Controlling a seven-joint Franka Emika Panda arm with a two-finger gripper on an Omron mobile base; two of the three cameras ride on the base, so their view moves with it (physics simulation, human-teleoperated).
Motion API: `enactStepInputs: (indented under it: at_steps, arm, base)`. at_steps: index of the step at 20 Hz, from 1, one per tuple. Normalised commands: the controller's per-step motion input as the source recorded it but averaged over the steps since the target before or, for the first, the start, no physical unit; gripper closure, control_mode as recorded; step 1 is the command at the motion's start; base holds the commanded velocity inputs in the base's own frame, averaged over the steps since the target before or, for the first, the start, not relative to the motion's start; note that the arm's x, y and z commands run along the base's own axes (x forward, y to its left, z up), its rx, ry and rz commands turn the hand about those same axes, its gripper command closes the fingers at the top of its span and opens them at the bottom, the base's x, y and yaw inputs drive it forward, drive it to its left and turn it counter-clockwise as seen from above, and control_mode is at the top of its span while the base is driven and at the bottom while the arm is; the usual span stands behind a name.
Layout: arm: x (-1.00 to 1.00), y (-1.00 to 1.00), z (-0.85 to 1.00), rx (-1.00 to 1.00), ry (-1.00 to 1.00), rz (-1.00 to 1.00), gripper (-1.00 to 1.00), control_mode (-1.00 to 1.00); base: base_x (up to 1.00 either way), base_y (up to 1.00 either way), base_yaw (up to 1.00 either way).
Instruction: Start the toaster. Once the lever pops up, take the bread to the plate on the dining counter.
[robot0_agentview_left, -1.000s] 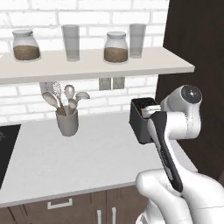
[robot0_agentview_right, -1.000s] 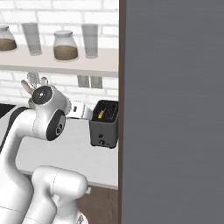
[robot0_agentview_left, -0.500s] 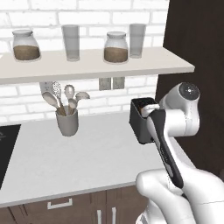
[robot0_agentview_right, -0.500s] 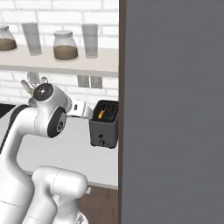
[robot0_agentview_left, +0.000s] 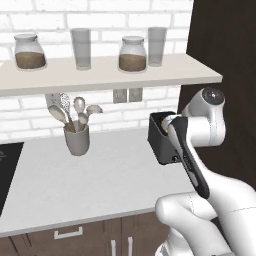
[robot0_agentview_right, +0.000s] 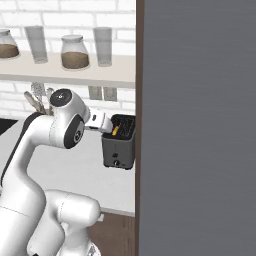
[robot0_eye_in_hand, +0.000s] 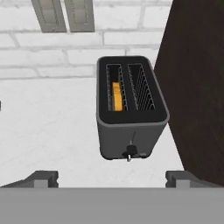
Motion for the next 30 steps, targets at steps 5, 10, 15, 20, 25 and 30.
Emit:
enactStepInputs:
  at_steps: [5,10,15,20,25,30]
  arm:
    - [0.0,-0.01,-0.04,0.0,0.0,0.0,-1.0,-1.0]
    - [0.0,0.0,0.0,0.0,0.0,0.0,-1.0,-1.0]
    - [0.0,0.0,0.0,0.0,0.0,0.0,-1.0,-1.0]
    - [0.0,0.0,0.0,0.0,0.0,0.0,-1.0,-1.0]
    - [0.0,0.0,0.0,0.0,0.0,0.0,-1.0,-1.0]
    - [0.0,0.0,0.0,0.0,0.0,0.0,-1.0,-1.0]
  base:
    - [0.0,0.0,0.0]
    - [0.0,0.0,0.0]
    - [0.0,0.0,0.0]
    - [0.0,0.0,0.0]
    - [0.0,0.0,0.0]
    - [0.0,0.0,0.0]
